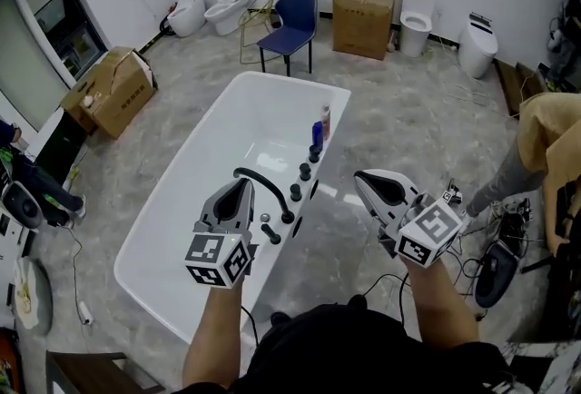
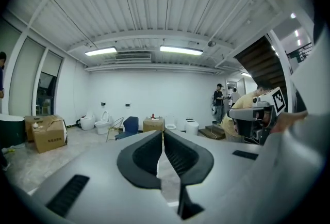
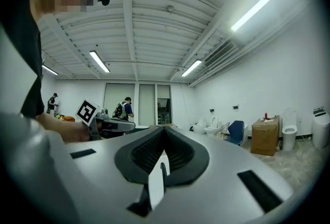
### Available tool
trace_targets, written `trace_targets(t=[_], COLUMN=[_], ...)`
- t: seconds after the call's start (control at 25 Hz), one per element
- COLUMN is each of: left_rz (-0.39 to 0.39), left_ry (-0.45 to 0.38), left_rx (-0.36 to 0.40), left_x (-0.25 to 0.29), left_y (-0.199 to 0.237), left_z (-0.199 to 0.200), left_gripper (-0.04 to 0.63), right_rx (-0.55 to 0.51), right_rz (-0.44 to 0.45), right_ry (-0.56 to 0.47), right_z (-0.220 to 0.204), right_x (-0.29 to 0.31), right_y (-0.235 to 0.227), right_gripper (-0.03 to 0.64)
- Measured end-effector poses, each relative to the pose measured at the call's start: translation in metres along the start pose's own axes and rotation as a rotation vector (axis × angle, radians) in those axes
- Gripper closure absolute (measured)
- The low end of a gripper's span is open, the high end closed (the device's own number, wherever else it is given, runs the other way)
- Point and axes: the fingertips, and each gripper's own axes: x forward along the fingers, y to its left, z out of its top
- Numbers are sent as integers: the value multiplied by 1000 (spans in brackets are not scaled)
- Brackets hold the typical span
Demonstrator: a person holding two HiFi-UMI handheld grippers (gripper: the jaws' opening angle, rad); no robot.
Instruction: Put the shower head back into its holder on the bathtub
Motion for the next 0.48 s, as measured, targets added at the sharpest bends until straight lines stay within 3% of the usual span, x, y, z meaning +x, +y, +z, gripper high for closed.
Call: trace_targets(t=[0.48], left_rz=[-65], left_ry=[63], left_rx=[-59], left_x=[12], left_y=[-19], left_z=[-36], left_gripper=[578], right_rx=[61], right_rz=[-34], right_ry=[23], right_z=[-19], right_x=[-14], right_y=[-4], right_gripper=[601])
